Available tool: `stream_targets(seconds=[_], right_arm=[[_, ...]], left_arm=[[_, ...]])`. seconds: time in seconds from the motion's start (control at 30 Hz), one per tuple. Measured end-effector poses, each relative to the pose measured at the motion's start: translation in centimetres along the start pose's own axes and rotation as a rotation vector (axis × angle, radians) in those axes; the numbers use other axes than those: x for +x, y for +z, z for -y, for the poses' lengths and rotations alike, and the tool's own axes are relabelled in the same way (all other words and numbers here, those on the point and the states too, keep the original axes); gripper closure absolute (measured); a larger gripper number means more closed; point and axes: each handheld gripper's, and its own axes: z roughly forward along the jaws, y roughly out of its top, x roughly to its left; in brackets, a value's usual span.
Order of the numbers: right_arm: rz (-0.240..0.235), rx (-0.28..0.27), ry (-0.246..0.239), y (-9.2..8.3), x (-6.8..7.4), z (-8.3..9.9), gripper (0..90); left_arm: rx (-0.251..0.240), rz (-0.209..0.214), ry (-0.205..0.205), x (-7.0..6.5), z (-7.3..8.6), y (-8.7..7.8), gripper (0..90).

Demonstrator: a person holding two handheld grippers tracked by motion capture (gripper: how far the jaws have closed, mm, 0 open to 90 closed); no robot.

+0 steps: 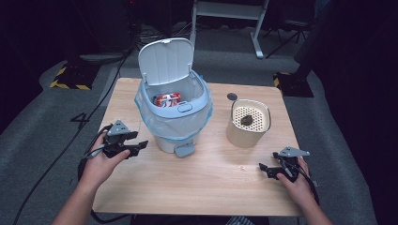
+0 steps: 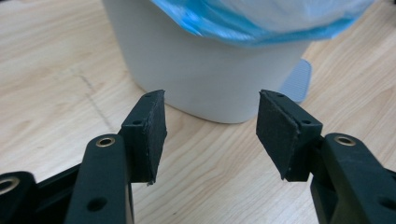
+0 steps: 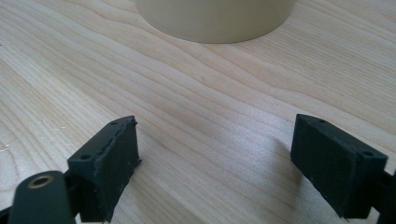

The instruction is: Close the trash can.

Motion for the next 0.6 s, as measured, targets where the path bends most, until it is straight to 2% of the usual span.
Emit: stream_targets(seconds=[0.1, 0.3, 0.37, 0.47, 0.6], right_arm=[[0.001, 0.001, 0.001, 0.0, 0.0, 0.0, 14.9], [0.001, 0.0, 0.002, 0.0, 0.0, 0.0, 14.9], [0.001, 0.0, 0.002, 0.0, 0.0, 0.0, 14.9], [0.001, 0.0, 0.002, 0.0, 0.0, 0.0, 14.9], [0.001, 0.0, 0.002, 0.0, 0.0, 0.0, 14.8]], left_arm=[[-0.025, 0.031, -0.014, 0.4, -0.8, -0.8, 42.5], [-0.074, 0.047, -0.015, 1.0, -3.0, -2.4, 42.7], [-0.083, 0.053, -0.009, 1.3, -3.9, -3.0, 44.3], [-0.132, 0.079, -0.009, 1.7, -5.3, -3.8, 44.5], [-0.172, 0.096, 0.008, 2.1, -6.9, -4.6, 45.4]])
